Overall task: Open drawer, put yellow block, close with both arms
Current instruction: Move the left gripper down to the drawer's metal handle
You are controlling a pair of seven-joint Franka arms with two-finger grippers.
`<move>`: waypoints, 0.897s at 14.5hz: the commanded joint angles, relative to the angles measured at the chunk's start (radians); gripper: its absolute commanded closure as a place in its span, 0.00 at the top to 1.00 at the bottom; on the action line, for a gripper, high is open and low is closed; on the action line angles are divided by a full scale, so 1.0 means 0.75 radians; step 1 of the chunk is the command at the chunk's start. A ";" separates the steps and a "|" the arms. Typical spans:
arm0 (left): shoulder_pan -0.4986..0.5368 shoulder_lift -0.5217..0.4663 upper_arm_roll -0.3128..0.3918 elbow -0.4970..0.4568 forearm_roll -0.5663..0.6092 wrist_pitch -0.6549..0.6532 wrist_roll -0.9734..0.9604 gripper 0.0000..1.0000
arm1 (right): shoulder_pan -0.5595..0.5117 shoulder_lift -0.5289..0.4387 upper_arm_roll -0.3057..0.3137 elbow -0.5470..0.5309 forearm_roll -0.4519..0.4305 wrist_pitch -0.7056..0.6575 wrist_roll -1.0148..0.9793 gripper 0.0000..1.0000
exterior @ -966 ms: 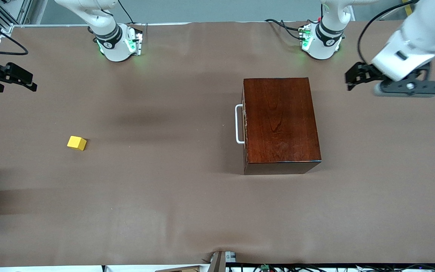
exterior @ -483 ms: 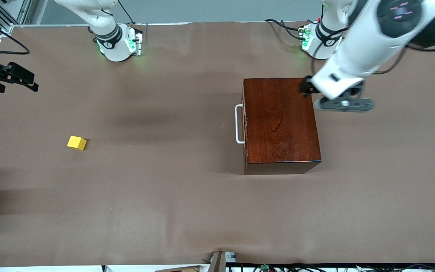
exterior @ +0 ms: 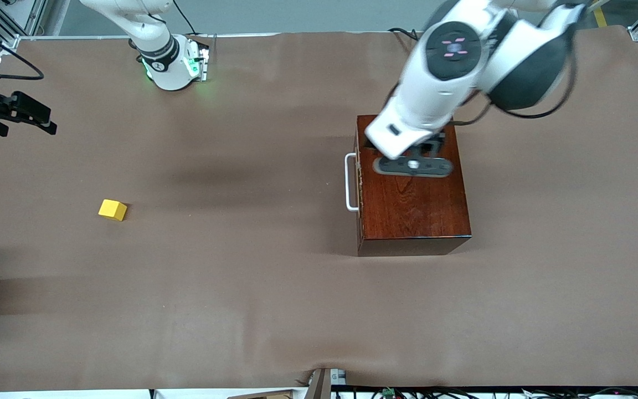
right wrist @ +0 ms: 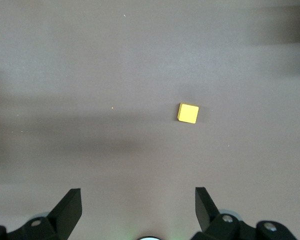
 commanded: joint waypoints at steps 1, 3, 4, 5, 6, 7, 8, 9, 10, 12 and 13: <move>-0.103 0.105 0.035 0.113 0.036 0.026 -0.073 1.00 | -0.007 0.003 0.006 0.017 0.020 -0.012 -0.008 1.00; -0.221 0.141 0.125 0.119 0.051 0.078 -0.138 1.00 | -0.009 0.005 0.004 0.017 0.018 -0.003 -0.012 1.00; -0.315 0.168 0.190 0.123 0.061 0.094 -0.179 1.00 | -0.020 0.005 0.004 0.015 0.018 -0.001 -0.010 1.00; -0.411 0.192 0.276 0.128 0.061 0.119 -0.226 1.00 | -0.028 0.011 0.000 0.013 0.020 -0.003 -0.008 1.00; -0.507 0.213 0.364 0.136 0.061 0.145 -0.269 1.00 | -0.028 0.019 -0.004 0.013 0.020 -0.003 -0.008 1.00; -0.595 0.244 0.450 0.138 0.061 0.178 -0.314 1.00 | -0.028 0.021 -0.004 0.013 0.018 -0.003 -0.010 1.00; -0.677 0.270 0.513 0.138 0.059 0.221 -0.373 1.00 | -0.028 0.021 -0.004 0.015 0.020 -0.001 -0.008 1.00; -0.741 0.321 0.563 0.138 0.061 0.264 -0.437 1.00 | -0.026 0.021 -0.004 0.015 0.020 -0.001 -0.008 1.00; -0.770 0.356 0.583 0.138 0.061 0.278 -0.462 1.00 | -0.026 0.023 -0.004 0.013 0.020 -0.003 -0.008 1.00; -0.793 0.403 0.590 0.134 0.081 0.284 -0.464 1.00 | -0.026 0.023 -0.004 0.011 0.020 -0.005 -0.008 1.00; -0.799 0.420 0.582 0.128 0.138 0.284 -0.464 1.00 | -0.028 0.023 -0.004 0.011 0.020 -0.007 -0.008 1.00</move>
